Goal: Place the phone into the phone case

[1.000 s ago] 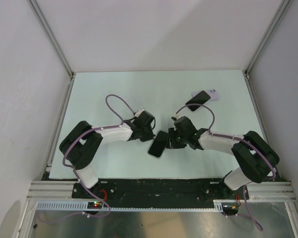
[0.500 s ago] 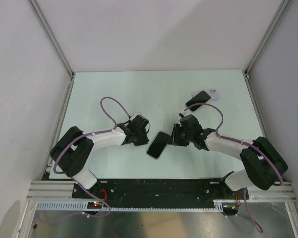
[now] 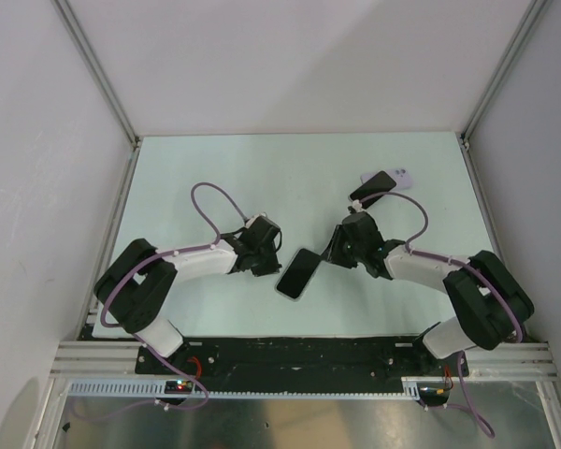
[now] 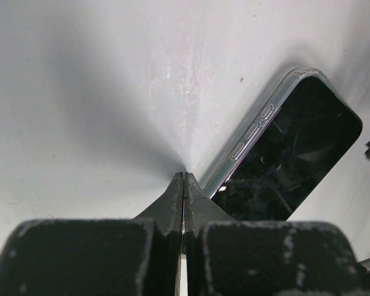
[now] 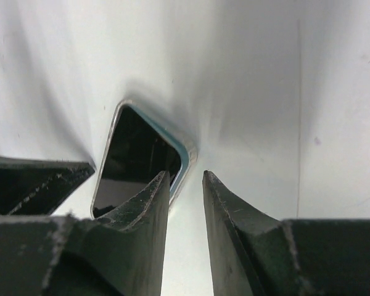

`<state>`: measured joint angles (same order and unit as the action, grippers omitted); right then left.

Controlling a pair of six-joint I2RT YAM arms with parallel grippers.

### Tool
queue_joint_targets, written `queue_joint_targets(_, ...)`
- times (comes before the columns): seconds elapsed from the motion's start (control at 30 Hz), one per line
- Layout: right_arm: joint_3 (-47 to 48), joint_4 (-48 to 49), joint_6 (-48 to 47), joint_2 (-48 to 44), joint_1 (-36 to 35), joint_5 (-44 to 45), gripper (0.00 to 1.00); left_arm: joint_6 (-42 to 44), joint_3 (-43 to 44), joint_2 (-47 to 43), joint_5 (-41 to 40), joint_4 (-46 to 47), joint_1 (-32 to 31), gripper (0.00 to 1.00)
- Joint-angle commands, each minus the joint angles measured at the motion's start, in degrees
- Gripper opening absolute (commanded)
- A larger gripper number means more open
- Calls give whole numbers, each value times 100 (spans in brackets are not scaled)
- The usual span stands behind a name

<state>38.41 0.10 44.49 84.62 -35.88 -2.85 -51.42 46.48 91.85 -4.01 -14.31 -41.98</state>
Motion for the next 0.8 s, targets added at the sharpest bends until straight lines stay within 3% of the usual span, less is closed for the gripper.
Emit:
queue_joint_targets(0.0,174,460,54,179,162,103,33,174,-15,4,75,6,33,0)
queue_joint_targets(0.4,447,161,-139,631,-79,276,32,292,-18,-33,118,3,37,0)
queue_joint_targets(0.77,437,-196,-283,917,-458,837,18,409,-53,-225,177,-7,34,0)
